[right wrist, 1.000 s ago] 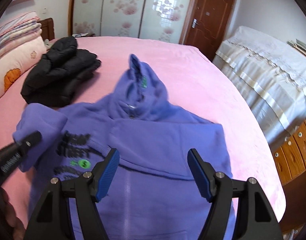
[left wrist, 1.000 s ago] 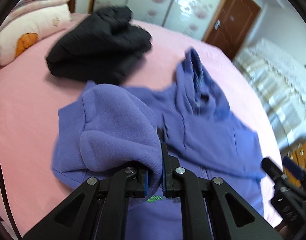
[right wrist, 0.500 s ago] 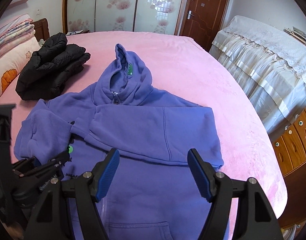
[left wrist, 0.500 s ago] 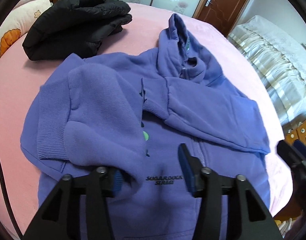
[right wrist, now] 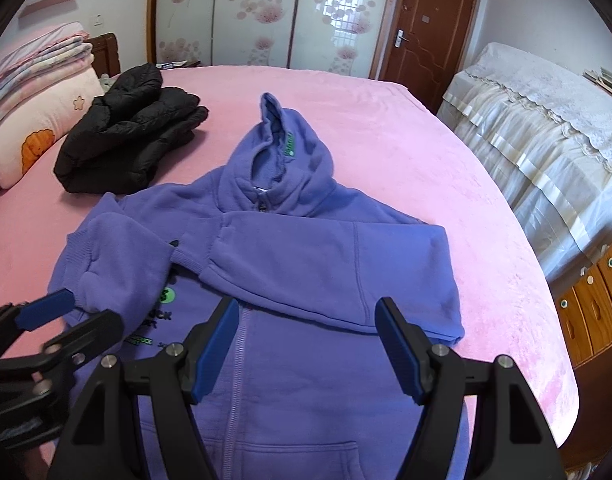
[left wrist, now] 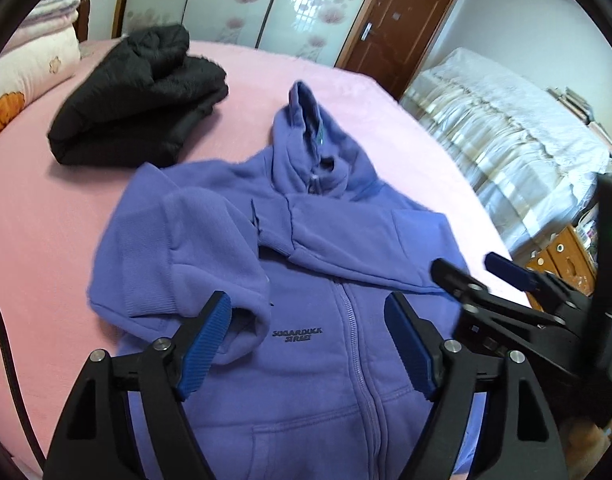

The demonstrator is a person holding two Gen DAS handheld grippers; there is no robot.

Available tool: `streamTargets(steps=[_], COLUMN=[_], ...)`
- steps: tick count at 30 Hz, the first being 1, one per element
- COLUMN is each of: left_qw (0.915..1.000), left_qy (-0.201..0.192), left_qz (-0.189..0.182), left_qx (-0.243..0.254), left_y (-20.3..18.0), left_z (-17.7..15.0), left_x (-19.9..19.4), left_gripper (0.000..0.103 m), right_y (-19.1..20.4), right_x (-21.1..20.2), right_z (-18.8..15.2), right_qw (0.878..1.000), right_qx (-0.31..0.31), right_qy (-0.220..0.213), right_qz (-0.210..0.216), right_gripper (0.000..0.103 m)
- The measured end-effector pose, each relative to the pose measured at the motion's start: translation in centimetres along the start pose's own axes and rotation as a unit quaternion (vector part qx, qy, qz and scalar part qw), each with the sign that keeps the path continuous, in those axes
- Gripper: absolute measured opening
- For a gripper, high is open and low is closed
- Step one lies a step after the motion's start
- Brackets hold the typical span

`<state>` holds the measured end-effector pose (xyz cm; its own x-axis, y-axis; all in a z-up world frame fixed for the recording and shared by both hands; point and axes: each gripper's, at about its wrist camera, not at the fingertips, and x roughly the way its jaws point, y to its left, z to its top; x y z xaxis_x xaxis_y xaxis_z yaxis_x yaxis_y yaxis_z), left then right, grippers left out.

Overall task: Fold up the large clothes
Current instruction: 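Open the left gripper and withdraw it from the sleeve, then grasp the folded sleeve's ribbed cuff with the right gripper and lift it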

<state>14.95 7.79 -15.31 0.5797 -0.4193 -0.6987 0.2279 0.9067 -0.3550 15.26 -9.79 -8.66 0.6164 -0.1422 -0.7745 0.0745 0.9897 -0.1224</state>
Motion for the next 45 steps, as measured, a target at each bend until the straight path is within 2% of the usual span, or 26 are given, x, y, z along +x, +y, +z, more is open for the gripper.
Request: streamTargets(steps=[6, 8, 10, 15, 18, 20, 24, 27, 31, 36, 41, 43, 44, 45], left_qw=[0.999, 0.9976, 0.9948, 0.9812, 0.9728, 0.97, 0.9722, 0.9746, 0.9737, 0.9717, 0.9694, 0.9687, 0.9687, 0.9689], left_qy=[-0.029, -0.035, -0.042, -0.032, -0.012, 0.0, 0.021, 0.03, 0.035, 0.034, 0.035, 0.036, 0.036, 0.036], left_qz=[-0.014, 0.012, 0.03, 0.096, 0.128, 0.135, 0.132, 0.128, 0.121, 0.112, 0.111, 0.108, 0.108, 0.109], left_qx=[-0.03, -0.058, -0.088, -0.164, -0.193, -0.202, -0.192, -0.181, -0.19, -0.205, -0.216, -0.22, -0.221, -0.219], left_y=[3.5, 5.6, 7.8, 14.2, 16.9, 17.9, 18.4, 18.4, 18.9, 19.6, 20.5, 20.6, 20.6, 20.5], left_z=[-0.6, -0.8, -0.9, -2.3, -3.5, -4.1, -4.8, -4.8, -4.8, -5.2, -5.5, -5.6, -5.7, -5.8], left_x=[-4.1, -4.9, -5.5, -5.4, -4.9, -4.3, -3.3, -2.5, -1.8, -1.5, -1.3, -1.5, -1.6, -1.7], left_gripper=[0.083, 0.083, 0.083, 0.083, 0.081, 0.081, 0.081, 0.081, 0.081, 0.081, 0.081, 0.081, 0.081, 0.081], right_y=[1.8, 2.4, 3.4, 7.5, 10.8, 13.0, 17.8, 20.5, 22.8, 23.7, 24.3, 24.5, 24.5, 24.4], right_x=[-1.1, -1.3, -1.8, -2.2, -2.0, -1.8, -0.9, 1.0, 3.9, 6.6, 7.7, 7.8, 7.8, 7.7], right_z=[0.7, 1.0, 1.4, 2.0, 2.0, 1.7, 0.3, -0.9, -2.5, -4.2, -4.7, -4.6, -4.5, -4.2], right_qw=[1.0, 0.999, 0.998, 0.992, 0.984, 0.977, 0.957, 0.943, 0.927, 0.91, 0.899, 0.902, 0.904, 0.909], right_qx=[-0.013, -0.013, -0.018, -0.094, -0.143, -0.178, -0.258, -0.31, -0.366, -0.412, -0.436, -0.431, -0.426, -0.416], right_qy=[-0.011, -0.013, -0.017, -0.041, -0.044, -0.046, -0.056, -0.054, -0.043, -0.032, -0.033, -0.032, -0.025, -0.017], right_qz=[0.024, 0.032, 0.059, 0.072, 0.097, 0.112, 0.12, 0.105, 0.065, 0.014, -0.005, -0.005, 0.003, 0.01], right_gripper=[0.071, 0.071, 0.071, 0.071, 0.071, 0.071, 0.071, 0.071, 0.071, 0.071, 0.071, 0.054, 0.039, 0.028])
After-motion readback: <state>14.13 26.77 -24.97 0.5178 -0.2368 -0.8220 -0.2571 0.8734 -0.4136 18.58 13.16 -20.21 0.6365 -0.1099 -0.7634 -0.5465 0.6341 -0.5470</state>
